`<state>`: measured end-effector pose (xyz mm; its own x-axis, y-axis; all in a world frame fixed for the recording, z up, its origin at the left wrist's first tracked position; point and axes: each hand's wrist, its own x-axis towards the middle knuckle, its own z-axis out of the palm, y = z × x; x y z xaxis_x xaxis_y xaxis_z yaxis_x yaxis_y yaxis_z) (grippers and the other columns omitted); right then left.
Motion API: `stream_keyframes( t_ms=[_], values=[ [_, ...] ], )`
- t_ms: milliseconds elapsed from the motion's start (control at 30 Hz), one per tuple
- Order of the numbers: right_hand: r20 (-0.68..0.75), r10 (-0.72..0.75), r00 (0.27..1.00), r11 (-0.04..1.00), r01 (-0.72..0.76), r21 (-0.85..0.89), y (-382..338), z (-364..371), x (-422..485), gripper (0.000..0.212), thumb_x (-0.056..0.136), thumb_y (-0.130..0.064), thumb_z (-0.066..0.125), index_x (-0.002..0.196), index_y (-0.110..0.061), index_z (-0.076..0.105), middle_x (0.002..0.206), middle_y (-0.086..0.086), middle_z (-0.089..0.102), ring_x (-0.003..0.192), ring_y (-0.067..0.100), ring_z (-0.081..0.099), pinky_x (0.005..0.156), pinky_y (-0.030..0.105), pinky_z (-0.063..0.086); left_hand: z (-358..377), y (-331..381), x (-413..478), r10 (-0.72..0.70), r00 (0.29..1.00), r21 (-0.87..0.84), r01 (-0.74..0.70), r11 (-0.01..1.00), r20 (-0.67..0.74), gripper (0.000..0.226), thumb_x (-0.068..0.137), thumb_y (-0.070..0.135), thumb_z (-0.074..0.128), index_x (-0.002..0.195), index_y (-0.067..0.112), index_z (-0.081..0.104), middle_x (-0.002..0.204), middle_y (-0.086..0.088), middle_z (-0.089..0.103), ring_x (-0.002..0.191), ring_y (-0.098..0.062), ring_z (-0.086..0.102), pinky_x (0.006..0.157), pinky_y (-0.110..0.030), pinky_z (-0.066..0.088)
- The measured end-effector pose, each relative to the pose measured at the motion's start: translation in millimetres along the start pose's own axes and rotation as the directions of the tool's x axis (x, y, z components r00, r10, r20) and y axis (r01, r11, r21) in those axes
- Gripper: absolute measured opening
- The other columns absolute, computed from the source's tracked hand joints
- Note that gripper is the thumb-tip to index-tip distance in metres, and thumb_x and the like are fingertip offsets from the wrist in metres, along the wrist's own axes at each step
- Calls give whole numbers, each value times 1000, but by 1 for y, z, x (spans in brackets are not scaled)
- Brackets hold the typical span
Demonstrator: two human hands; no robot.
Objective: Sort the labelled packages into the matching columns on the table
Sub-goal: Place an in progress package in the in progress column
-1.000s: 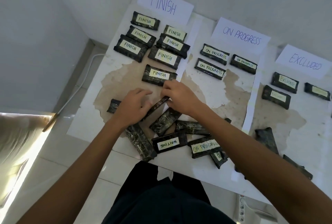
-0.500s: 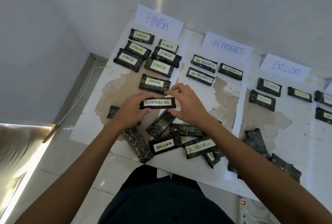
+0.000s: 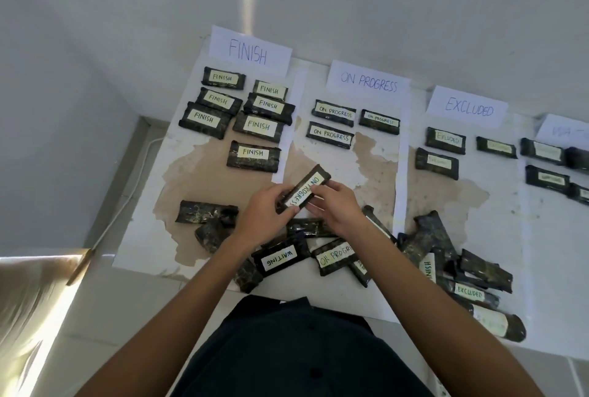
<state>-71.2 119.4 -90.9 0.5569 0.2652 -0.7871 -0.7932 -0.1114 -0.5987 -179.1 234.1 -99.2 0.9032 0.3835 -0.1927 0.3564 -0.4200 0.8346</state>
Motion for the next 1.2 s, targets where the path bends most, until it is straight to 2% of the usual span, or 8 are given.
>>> stream_keyframes(
  t_ms=[167, 267, 367, 567, 667, 800, 1067, 1200],
  values=[
    [-81, -29, 996, 998, 25, -50, -8, -17, 6, 42, 86, -4, 64, 124, -6, 45, 110, 16, 67, 93, 29, 69, 64, 34, 56, 22, 16, 7, -7, 999, -16, 8, 1000, 52, 37, 86, 14, 62, 122, 21, 58, 107, 10, 61, 87, -1, 58, 77, -12, 49],
    [-88, -73, 993, 984, 58, -168, -11, -27, 13, 51, 78, -7, 74, 120, -9, 46, 107, 16, 67, 91, 29, 69, 66, 37, 57, 36, 24, 16, -21, 996, -14, 22, 1000, 87, 37, 87, 13, 60, 124, 20, 58, 112, 3, 63, 88, -7, 60, 81, -21, 50],
    [-94, -159, 983, 924, 115, -365, -22, -41, 23, 54, 73, -7, 76, 120, -11, 51, 104, 11, 68, 92, 25, 68, 81, 41, 58, 48, 33, 29, -29, 990, 10, 28, 1000, 140, 37, 88, 10, 58, 124, 17, 58, 113, 1, 63, 90, -10, 60, 84, -25, 50],
    [86, -368, 926, 600, 307, -739, -75, -80, 53, 38, 83, -3, 64, 119, -14, 62, 108, 1, 67, 92, 15, 62, 70, 20, 48, 71, 34, 88, -5, 986, 175, -24, 984, 167, 36, 88, 11, 56, 125, 11, 56, 120, -9, 58, 108, -21, 55, 92, -28, 41],
    [174, -383, 907, 426, 341, -838, -107, -101, 78, 44, 86, -6, 61, 128, -15, 52, 108, -1, 57, 96, 15, 56, 77, 25, 47, 82, 31, 117, 14, 990, 315, -59, 947, 144, 38, 88, 13, 55, 125, 10, 55, 123, -12, 54, 113, -28, 50, 97, -38, 41],
    [268, -343, 900, 248, 362, -899, -133, -123, 119, 37, 86, -7, 57, 119, -24, 53, 119, 3, 62, 103, 26, 58, 95, 51, 44, 97, 24, 134, 21, 998, 477, -44, 878, 54, 42, 84, 14, 57, 126, 10, 54, 124, -15, 52, 111, -34, 48, 93, -45, 44],
    [465, -396, 792, 15, 512, -859, -120, -148, 158, 51, 82, -7, 65, 131, -10, 53, 118, 14, 49, 110, 27, 47, 96, 33, 40, 117, 15, 132, -23, 1000, 569, 14, 822, 8, 44, 77, 12, 62, 120, 7, 56, 124, -17, 48, 112, -38, 44, 87, -48, 44],
    [483, -449, 752, -90, 499, -862, -112, -149, 164, 51, 84, -11, 64, 133, -9, 52, 116, 17, 46, 108, 32, 41, 94, 41, 41, 118, 14, 133, -4, 1000, 577, 7, 817, -6, 43, 77, 12, 62, 119, 7, 57, 121, -17, 50, 108, -38, 46, 85, -46, 45]
  ],
)
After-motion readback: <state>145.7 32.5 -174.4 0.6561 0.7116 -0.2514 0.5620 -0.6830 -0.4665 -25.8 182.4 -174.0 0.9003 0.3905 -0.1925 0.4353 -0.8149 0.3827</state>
